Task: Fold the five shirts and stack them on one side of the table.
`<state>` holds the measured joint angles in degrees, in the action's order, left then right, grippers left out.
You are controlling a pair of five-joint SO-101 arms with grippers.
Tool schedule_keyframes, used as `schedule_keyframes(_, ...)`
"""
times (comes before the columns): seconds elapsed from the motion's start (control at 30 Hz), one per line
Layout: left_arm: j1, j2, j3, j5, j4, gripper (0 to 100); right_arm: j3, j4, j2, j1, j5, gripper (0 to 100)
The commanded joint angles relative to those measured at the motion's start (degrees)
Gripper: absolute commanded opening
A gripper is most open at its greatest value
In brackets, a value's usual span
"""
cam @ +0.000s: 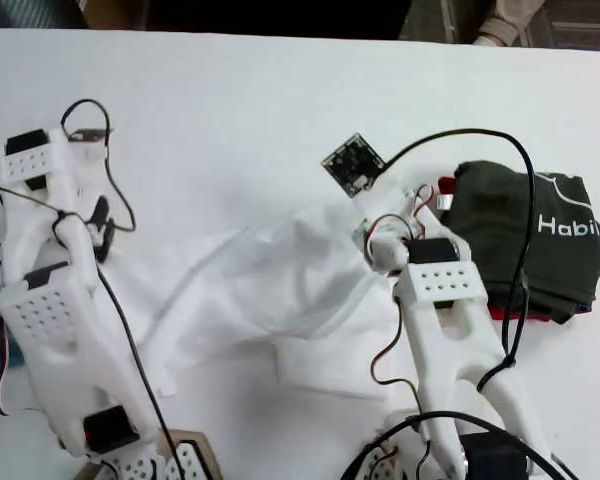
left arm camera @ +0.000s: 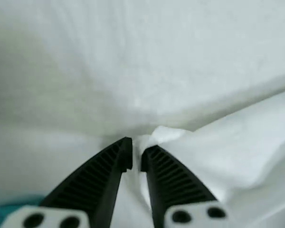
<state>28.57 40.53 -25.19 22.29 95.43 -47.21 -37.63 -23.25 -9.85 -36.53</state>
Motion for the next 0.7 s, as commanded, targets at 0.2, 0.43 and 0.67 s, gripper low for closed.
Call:
schedule_keyframes(0.2,0.53,0.18,-17.98,-4.84,5.89,2,2.46,0.92,0.13,-0.22,0.53,18.1)
schedule_keyframes(0.43,0.62,0.0,-18.77,-9.85,2.46,2,2.37,0.92,0.13,-0.22,0.53,18.1)
schedule_keyframes(0.67,0.35,2.37,-21.32,-14.59,-0.7,2,2.29,0.92,0.13,0.04,0.53,18.1)
